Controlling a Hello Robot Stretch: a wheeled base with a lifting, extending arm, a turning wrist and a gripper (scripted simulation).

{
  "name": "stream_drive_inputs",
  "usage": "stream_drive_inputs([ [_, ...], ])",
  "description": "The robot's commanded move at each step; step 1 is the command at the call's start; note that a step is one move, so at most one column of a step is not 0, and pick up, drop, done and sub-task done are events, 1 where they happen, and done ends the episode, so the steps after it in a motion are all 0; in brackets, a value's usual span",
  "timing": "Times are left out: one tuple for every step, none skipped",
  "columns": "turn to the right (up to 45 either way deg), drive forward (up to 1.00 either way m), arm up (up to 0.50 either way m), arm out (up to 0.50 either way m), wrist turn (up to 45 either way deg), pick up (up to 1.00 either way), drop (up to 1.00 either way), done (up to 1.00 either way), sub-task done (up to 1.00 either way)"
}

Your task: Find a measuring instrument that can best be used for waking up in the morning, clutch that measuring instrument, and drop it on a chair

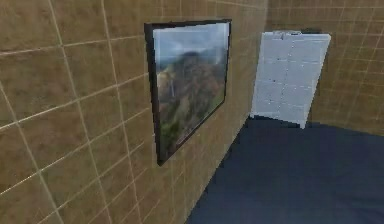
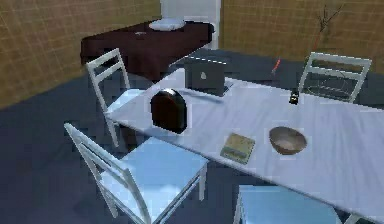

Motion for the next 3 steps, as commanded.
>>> stream_drive_inputs([
  [39.0,0.0,0.0,0.0,0.0,0.0,0.0,0.0,0.0],
  [0.0,0.95,0.0,0.0,0.0,0.0,0.0,0.0,0.0],
  [30.0,0.0,0.0,0.0,0.0,0.0,0.0,0.0,0.0],
])
